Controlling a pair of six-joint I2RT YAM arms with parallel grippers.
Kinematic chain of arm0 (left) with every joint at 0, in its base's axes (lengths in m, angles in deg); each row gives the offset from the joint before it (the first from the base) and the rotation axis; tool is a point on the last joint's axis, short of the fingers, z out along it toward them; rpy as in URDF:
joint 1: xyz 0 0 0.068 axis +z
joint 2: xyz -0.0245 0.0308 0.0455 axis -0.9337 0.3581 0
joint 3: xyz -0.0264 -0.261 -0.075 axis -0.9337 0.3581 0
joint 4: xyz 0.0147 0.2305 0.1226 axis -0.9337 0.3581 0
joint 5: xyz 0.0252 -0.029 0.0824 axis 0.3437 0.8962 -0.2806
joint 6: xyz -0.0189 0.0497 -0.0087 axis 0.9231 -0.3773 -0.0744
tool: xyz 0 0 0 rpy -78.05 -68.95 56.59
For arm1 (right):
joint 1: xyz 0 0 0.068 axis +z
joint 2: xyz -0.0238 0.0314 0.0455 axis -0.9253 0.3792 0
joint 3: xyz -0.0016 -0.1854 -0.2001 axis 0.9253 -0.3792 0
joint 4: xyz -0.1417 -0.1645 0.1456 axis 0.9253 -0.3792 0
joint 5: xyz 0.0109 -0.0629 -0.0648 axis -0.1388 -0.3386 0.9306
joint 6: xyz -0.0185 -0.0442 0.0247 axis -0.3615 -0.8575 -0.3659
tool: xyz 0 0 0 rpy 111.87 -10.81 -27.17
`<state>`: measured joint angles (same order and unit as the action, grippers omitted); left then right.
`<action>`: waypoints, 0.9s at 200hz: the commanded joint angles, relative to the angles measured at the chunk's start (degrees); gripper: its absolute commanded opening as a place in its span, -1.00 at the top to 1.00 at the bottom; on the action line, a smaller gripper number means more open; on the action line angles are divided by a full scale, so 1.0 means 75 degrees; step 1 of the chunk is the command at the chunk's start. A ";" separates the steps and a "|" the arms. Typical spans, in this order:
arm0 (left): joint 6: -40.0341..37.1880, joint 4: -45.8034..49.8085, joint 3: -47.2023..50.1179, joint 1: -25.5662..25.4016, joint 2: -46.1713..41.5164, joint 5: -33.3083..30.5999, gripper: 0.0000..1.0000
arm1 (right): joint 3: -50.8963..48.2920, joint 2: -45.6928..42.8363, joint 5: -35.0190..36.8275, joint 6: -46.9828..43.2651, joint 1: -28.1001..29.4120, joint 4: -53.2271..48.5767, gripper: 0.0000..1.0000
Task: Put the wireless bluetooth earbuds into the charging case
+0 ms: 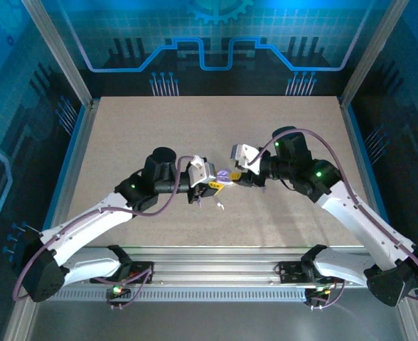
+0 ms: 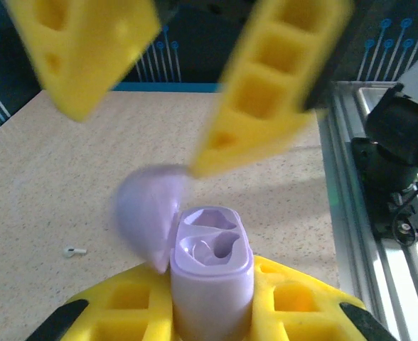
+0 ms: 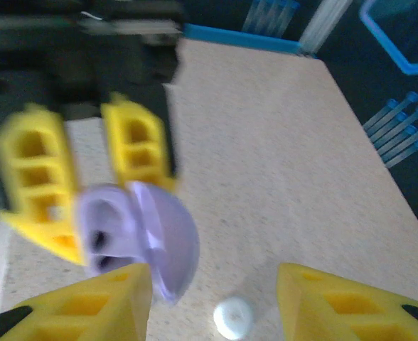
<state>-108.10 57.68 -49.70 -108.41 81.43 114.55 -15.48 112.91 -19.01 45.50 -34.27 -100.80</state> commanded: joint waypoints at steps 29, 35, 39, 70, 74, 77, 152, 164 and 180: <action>0.0189 -0.0378 -0.0072 -0.0104 -0.0067 0.0478 0.87 | -0.0081 -0.0078 0.0556 0.0529 -0.0326 0.0502 0.01; 0.0225 -0.0411 -0.0045 -0.0111 -0.0077 0.0459 0.86 | -0.0084 -0.0088 0.0551 0.0544 -0.0324 0.0502 0.01; 0.0256 -0.0447 -0.0027 -0.0107 -0.0079 0.0428 0.87 | -0.0095 -0.0108 0.0536 0.0555 -0.0332 0.0510 0.01; 0.0794 -0.0983 0.0277 0.0018 -0.0158 0.0101 0.89 | -0.0191 -0.0393 0.0449 0.0788 -0.0360 0.0596 -0.02; 0.0891 -0.1086 0.0337 0.0057 -0.0177 0.0087 0.89 | -0.0180 -0.0413 0.0452 0.0864 -0.0368 0.0576 -0.04; 0.0967 -0.1169 0.0377 0.0096 -0.0194 0.0079 0.89 | -0.0159 -0.0435 0.0461 0.0917 -0.0370 0.0548 -0.05; 0.2368 -0.2385 0.1862 0.1017 -0.1442 -0.1327 0.89 | 0.0672 -0.0087 0.1095 0.3564 -0.0103 -0.0863 -0.16; 0.2459 -0.2331 0.2119 0.1016 -0.1794 -0.1715 0.89 | 0.0798 0.0149 0.1396 0.4229 0.0045 -0.1146 -0.13; 0.2639 -0.2007 0.2387 0.1017 -0.2279 -0.2543 0.90 | 0.0932 0.0535 0.1791 0.5188 0.0255 -0.1496 -0.09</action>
<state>-91.93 42.90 -34.42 -101.00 69.23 105.30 -10.65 113.21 -10.99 70.89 -34.57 -105.46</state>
